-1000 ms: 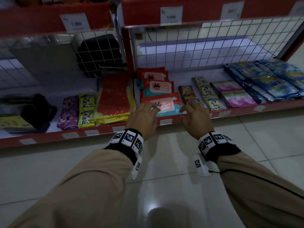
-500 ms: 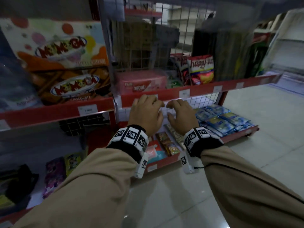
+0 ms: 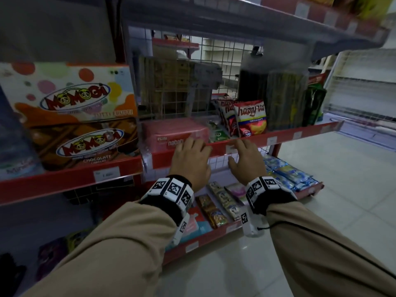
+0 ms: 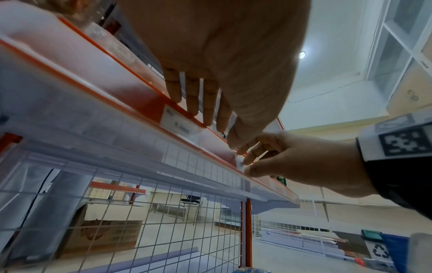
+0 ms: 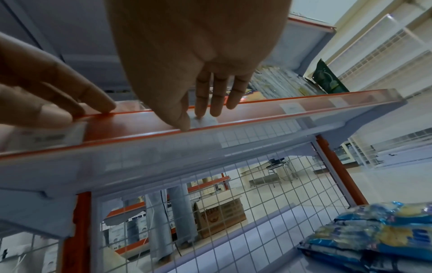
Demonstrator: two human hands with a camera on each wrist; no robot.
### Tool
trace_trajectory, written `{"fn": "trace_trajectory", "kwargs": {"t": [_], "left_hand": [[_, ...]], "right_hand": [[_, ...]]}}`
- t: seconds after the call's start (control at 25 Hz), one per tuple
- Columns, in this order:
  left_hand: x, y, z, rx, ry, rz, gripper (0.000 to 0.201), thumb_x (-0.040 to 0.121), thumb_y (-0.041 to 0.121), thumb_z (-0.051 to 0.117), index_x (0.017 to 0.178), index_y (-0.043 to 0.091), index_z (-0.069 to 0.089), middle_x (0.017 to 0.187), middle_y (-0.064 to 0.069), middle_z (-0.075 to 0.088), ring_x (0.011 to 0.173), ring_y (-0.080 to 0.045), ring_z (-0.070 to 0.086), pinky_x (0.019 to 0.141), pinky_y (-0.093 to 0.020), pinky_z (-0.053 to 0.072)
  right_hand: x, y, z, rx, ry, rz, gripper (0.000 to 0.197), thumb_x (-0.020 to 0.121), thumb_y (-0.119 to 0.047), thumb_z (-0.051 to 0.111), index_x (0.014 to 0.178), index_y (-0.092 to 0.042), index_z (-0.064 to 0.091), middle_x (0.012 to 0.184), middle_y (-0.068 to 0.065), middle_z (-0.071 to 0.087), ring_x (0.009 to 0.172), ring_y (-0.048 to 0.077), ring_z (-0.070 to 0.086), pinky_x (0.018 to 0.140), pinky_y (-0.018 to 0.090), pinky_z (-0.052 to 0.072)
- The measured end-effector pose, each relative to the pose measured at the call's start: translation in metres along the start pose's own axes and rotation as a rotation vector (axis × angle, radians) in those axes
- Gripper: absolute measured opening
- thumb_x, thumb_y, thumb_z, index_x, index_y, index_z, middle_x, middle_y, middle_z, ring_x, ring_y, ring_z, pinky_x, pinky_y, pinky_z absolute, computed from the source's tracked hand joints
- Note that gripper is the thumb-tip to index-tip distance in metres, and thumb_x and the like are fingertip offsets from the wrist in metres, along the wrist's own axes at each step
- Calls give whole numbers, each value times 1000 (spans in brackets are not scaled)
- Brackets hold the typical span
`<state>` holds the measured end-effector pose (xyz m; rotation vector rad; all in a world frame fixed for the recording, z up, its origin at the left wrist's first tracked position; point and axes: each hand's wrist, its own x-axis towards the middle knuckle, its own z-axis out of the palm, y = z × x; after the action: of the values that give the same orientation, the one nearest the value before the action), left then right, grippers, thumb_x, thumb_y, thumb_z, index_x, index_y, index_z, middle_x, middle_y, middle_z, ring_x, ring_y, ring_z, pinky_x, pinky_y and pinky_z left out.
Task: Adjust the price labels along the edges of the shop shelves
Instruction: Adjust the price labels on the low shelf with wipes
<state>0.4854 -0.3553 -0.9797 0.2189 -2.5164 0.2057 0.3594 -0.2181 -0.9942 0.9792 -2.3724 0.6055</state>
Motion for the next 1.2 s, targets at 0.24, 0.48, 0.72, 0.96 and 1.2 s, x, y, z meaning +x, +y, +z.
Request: {"fn": "trace_trajectory", "kwargs": {"t": [0.24,0.48,0.72,0.96,1.2], "left_hand": [[30,37,34,98,77,-133,42,84,33,55,124,25,48,124,-3,47,114,-27,41,98,-46,28],[58,68,55,-104,205,-253,28,85,31,63,110,19,55,109,-4,51,102,-24,47,91,-37,30],[57,82,56,-29,213,-323,35,81,23,70,113,18,58,108,-5,53,102,-27,51,91,-39,32],[49,101,45,80,191,-343,39,77,14,70,114,12,61,118,-12,53,109,-32,47,90,-44,40],[59,114,30,238,-21,-431,40,83,30,61,121,20,53,113,-6,46,104,-27,42,84,-38,34]], "right_hand": [[10,63,10,-43,159,-124,39,89,-33,59,119,-9,57,110,15,57,96,34,52,75,41,43],[28,100,21,-11,196,-340,40,91,-38,57,117,-8,59,109,14,59,93,34,54,72,43,45],[44,109,11,78,146,-403,43,79,-43,62,109,-13,58,112,14,50,101,34,45,76,40,40],[47,110,8,87,140,-447,38,77,-42,66,96,-13,51,101,10,51,94,31,45,74,40,34],[55,113,5,96,98,-477,40,77,-42,67,100,-14,50,102,10,52,96,32,47,78,42,37]]}}
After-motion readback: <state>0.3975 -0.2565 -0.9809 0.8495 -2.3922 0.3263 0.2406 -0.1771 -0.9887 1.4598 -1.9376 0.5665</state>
